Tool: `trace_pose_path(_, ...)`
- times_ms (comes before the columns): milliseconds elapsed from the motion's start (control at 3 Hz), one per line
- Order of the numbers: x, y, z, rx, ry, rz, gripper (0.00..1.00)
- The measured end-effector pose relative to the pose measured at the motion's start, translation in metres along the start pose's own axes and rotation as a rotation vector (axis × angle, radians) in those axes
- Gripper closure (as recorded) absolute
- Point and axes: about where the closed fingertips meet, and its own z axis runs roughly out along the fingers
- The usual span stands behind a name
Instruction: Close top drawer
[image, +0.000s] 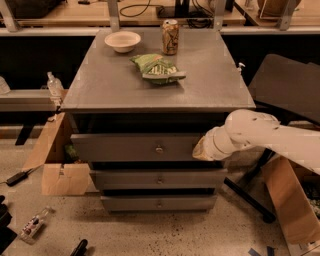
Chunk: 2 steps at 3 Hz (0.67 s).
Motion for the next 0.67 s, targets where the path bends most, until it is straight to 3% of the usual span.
trace_pose_path(333, 0.0, -0.007, 0.003, 0.011, 0.021, -0.005, 1.0)
trace_pose_path(667, 0.003, -0.033, -0.003, 0.051, 0.072, -0.026, 1.0)
